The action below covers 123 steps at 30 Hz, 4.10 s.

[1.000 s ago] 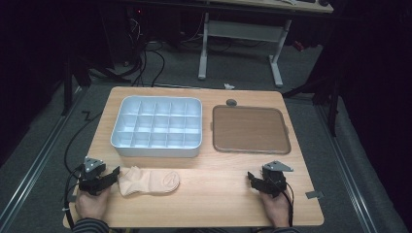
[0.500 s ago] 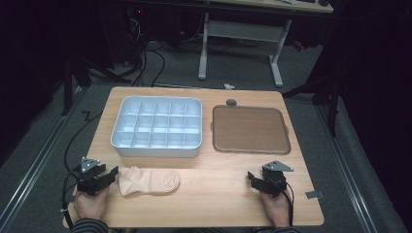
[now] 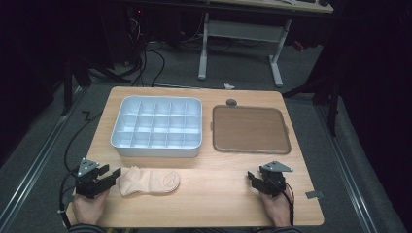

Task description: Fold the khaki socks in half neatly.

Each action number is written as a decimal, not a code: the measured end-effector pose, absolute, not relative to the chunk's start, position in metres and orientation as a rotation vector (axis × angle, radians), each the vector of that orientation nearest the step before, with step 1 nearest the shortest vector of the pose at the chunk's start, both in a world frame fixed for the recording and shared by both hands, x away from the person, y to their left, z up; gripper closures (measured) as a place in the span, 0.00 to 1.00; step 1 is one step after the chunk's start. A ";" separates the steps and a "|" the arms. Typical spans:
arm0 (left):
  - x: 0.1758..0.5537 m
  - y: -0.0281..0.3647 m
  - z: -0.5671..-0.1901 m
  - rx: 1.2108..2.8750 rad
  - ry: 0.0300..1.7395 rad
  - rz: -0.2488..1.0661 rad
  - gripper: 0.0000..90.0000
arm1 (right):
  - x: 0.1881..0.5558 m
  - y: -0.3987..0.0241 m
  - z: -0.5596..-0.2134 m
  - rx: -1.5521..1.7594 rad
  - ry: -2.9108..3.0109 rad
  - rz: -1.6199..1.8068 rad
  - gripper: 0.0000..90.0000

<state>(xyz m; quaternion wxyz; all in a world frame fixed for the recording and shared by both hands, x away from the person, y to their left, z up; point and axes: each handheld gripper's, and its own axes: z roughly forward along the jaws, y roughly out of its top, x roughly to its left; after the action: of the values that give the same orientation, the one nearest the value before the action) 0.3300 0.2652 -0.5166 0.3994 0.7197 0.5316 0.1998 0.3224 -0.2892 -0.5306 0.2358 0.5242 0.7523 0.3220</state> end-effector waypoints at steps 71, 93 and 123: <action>0.321 0.226 -0.528 2.028 1.259 0.430 0.61 | 0.340 -0.062 -0.517 1.030 2.502 1.113 0.62; 0.320 0.218 -0.528 2.057 1.196 0.384 0.87 | 0.333 -0.058 -0.526 0.904 2.521 1.009 0.90; 0.322 0.181 -0.509 1.995 1.072 0.221 0.90 | 0.325 -0.106 -0.507 0.906 2.493 1.014 0.94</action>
<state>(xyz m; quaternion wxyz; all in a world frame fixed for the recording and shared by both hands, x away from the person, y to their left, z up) 0.3225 0.1814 -0.5089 0.4197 0.7957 0.4277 0.0882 0.3248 -0.1057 -0.5074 0.1501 0.3155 0.8679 0.3531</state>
